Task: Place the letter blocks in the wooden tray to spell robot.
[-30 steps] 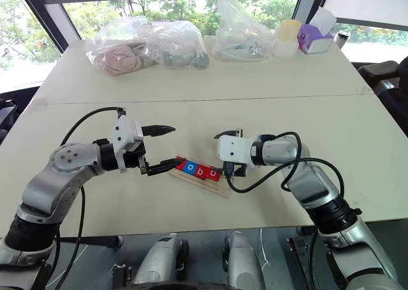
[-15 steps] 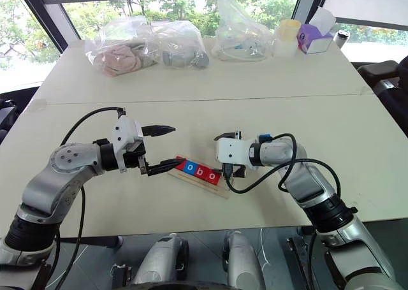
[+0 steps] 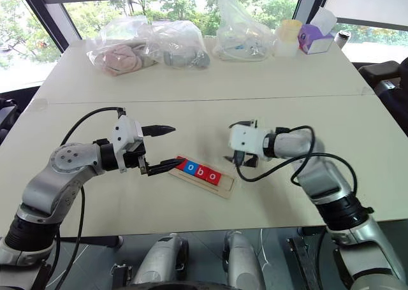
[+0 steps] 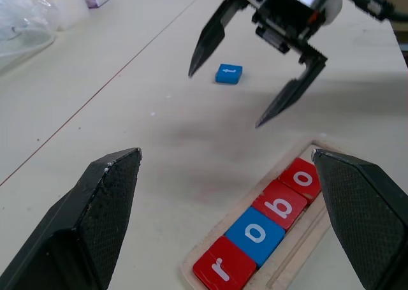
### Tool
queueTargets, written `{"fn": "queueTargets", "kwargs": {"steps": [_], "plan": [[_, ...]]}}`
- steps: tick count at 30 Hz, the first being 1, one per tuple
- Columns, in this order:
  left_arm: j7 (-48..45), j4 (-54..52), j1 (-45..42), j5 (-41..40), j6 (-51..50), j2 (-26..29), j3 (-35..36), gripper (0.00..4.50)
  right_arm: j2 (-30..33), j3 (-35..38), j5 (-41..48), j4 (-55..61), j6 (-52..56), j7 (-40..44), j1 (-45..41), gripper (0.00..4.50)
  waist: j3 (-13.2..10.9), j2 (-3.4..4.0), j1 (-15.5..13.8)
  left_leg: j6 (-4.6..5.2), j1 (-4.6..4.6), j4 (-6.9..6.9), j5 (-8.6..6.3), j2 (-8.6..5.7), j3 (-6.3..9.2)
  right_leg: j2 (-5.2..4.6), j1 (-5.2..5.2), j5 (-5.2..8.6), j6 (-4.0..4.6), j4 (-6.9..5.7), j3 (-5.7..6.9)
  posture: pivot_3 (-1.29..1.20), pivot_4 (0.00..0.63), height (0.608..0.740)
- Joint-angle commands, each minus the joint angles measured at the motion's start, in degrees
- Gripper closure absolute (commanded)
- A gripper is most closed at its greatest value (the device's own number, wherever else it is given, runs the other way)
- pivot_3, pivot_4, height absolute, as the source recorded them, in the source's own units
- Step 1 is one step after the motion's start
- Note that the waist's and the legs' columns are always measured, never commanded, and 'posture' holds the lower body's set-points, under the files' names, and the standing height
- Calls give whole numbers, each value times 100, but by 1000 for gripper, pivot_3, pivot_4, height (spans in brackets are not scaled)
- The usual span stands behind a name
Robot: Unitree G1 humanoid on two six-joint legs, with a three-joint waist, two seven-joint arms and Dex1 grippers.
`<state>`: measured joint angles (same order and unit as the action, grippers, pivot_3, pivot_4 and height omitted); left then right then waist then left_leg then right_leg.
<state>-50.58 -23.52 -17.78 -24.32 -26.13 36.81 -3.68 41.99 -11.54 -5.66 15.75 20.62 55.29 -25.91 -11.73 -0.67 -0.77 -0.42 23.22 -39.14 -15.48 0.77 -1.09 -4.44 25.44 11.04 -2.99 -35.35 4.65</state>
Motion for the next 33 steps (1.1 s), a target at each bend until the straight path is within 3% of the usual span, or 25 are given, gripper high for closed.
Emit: {"fn": "queueTargets", "kwargs": {"steps": [1,6,12,33], "plan": [[-10,-146,-49,-61,36,-26,16,0,232,502,222,846,622,-70,527,12,0,0,-16,0,0,2,0,1,2,0,0,-1,-2,0,0,0,150,740],[-47,-50,-111,-28,87,-78,-25,0,283,752,828,1954,1656,8,1232,12,1,-1,-1,0,0,-2,0,5,1,-5,-2,6,8,0,0,0,150,740],[-77,40,-202,12,106,-157,-75,0,54,370,876,2270,2135,-432,1318,12,2,-1,1,0,-7,-2,0,7,0,2,-3,7,12,-4,1,0,150,740],[116,-151,-51,-35,46,-70,41,0,138,-322,254,678,708,-798,1090,12,3,-3,2,0,-3,-2,0,4,0,0,-2,8,12,1,0,0,150,740]]}}
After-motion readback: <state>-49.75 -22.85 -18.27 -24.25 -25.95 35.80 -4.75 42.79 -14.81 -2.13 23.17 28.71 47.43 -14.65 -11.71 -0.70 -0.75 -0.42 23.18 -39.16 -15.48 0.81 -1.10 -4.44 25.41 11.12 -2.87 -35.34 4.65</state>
